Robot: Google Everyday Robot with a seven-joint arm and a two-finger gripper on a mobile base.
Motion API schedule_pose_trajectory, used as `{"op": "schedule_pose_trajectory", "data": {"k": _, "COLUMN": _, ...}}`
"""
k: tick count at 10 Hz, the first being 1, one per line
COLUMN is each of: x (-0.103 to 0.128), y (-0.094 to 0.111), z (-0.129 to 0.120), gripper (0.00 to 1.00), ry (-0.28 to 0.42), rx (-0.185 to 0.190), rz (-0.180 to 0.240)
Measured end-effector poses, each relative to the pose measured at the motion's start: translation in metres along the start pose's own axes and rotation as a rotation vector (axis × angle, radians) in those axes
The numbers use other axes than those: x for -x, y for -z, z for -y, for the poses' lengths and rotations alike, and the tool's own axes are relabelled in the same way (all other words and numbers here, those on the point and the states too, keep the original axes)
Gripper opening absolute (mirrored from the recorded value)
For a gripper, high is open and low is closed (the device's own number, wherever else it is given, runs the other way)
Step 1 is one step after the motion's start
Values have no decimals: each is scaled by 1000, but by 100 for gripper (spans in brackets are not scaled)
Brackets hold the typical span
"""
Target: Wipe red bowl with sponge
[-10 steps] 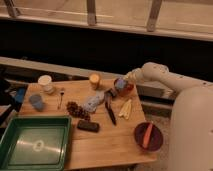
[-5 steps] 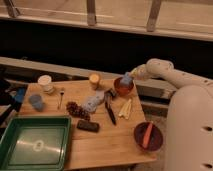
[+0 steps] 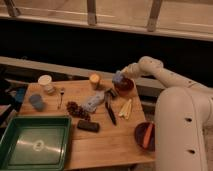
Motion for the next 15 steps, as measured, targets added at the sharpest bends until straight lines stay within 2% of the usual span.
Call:
{"op": "schedule_pose_trajectory", "data": {"k": 2, "x": -18, "y": 7, "z": -1, "gripper": 18, "ry": 5, "rx": -12, "rz": -16}}
{"op": "schedule_pose_trajectory", "data": {"k": 4, "x": -27, "y": 26, "z": 11, "gripper": 18, "ry": -6, "rx": -42, "rz": -12}}
{"op": "schedule_pose_trajectory", "data": {"k": 6, "x": -26, "y": 59, "z": 33, "gripper": 18, "ry": -23, "rx": -92, "rz": 24}}
{"op": "schedule_pose_trajectory", "data": {"k": 8, "x": -21, "y": 75, "z": 41, "gripper": 18, "ry": -41, "rx": -121, "rz": 65}}
{"op": "schedule_pose_trajectory", "data": {"k": 9, "x": -14, "y": 73, "z": 45, "gripper": 18, "ry": -52, "rx": -121, "rz": 81}}
{"op": "schedule_pose_trajectory", "data": {"k": 11, "x": 3, "y": 63, "z": 47, "gripper": 18, "ry": -54, "rx": -99, "rz": 85}}
{"op": "schedule_pose_trajectory", "data": {"k": 12, "x": 11, "y": 54, "z": 42, "gripper": 18, "ry": -45, "rx": -79, "rz": 86}}
{"op": "schedule_pose_trajectory", "data": {"k": 13, "x": 16, "y": 38, "z": 30, "gripper": 18, "ry": -34, "rx": -43, "rz": 80}}
{"op": "schedule_pose_trajectory", "data": {"k": 15, "x": 18, "y": 24, "z": 22, "gripper": 18, "ry": -24, "rx": 2, "rz": 66}}
